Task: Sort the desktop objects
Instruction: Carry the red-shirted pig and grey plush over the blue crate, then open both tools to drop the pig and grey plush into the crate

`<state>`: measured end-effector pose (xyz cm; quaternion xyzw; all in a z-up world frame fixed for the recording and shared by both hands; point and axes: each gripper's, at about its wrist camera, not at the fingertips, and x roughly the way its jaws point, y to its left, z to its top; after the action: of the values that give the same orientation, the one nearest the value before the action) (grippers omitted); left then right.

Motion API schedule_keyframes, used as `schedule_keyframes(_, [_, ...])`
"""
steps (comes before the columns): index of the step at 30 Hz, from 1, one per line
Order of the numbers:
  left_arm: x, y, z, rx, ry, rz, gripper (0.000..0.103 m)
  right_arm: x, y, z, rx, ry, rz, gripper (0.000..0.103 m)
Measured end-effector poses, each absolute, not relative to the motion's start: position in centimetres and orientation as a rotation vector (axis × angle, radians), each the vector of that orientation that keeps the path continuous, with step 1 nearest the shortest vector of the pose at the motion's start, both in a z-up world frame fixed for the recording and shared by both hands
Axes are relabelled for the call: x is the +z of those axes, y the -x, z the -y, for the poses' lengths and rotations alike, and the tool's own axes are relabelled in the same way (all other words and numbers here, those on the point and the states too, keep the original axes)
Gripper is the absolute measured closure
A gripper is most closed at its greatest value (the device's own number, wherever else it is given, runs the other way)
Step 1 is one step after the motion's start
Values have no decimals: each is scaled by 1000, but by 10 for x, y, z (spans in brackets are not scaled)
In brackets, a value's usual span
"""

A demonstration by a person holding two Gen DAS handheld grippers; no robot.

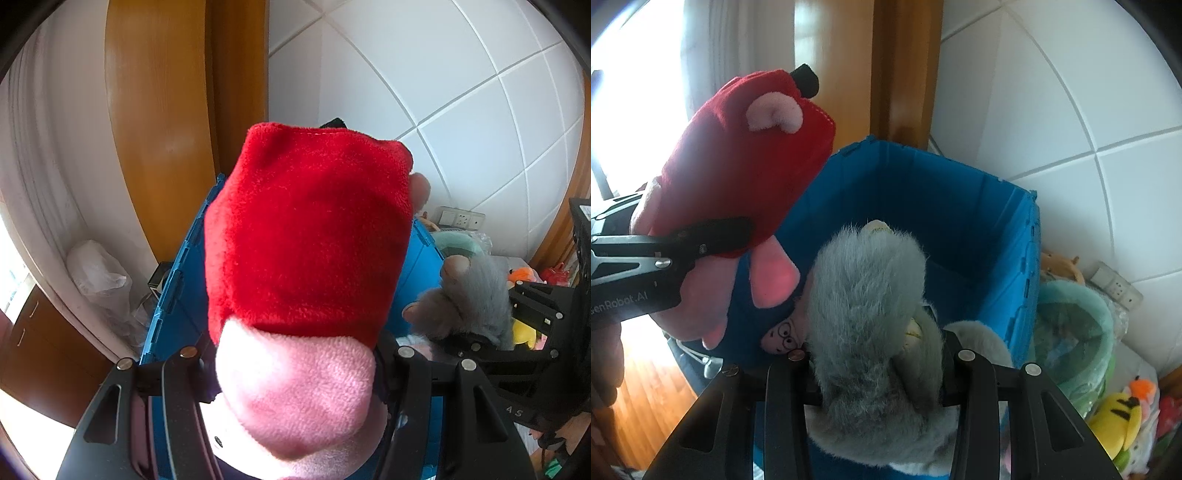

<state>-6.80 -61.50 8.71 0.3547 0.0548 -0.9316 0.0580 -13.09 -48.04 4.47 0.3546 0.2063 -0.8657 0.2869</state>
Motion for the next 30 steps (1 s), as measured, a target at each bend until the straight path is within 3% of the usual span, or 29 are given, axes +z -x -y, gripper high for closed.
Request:
schedule_keyframes(20, [85,71,618,-2787,-1081,-192,44,38,134,489,-2314,-966,-572,66])
schedule_keyframes(23, [86,73,618,-2775,-1082,-180,38,40,134,492,-2318,-956,-595,66])
schedule_keyframes(25, [82,78,619,-2761,-1111,-169,29,38,135,494,-2326,-946,-629,54])
schedule_keyframes(26, [80,79,619,-2757,-1119,-172,21,38,134,495,-2335,-937,-637,26])
schedule_keyframes(27, [79,79,620,-2752,-1118,-180,17,39,134,494,-2338,-927,-627,5])
schedule_keyframes(28, [78,79,621,-2747,-1111,-190,5,39,133,493,-2339,-919,-618,4])
schedule_keyframes(30, [79,78,624,-2744,-1094,-204,0,39,133,493,-2333,-925,-621,4])
